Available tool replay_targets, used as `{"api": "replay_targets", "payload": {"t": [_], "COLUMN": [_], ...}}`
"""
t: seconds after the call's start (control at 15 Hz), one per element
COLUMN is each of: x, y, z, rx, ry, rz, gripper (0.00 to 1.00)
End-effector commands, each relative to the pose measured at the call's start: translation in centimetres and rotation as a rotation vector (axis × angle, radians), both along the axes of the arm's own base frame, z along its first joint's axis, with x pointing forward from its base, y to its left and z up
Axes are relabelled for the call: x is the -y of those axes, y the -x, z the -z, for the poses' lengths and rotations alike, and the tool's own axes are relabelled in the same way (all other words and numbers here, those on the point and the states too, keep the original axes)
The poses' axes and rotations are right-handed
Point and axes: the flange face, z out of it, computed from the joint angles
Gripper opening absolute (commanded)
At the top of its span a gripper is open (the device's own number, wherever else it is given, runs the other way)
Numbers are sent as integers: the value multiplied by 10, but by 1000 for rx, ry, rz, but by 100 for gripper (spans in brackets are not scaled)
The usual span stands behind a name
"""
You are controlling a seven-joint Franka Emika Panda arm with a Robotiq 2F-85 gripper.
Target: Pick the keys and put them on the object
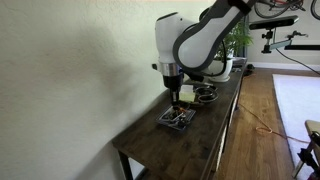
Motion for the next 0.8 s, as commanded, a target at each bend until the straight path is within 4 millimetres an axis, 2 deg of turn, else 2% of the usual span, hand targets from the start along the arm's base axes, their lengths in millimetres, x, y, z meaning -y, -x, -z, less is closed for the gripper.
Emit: {"api": "replay_targets", "payload": {"t": [0.0,0.13,0.2,0.27,0.4,0.73], "x": [3,3,3,3,2,-6], "y": [2,1,1,1,2,7], "z": [4,9,10,11,10,-4], "rx": [11,4,1,-1,-2,8], "ry": [10,8,8,8,9,-1], "rz": [-2,-1,0,0,2,1], "gripper": [5,5,31,33,44,77]}}
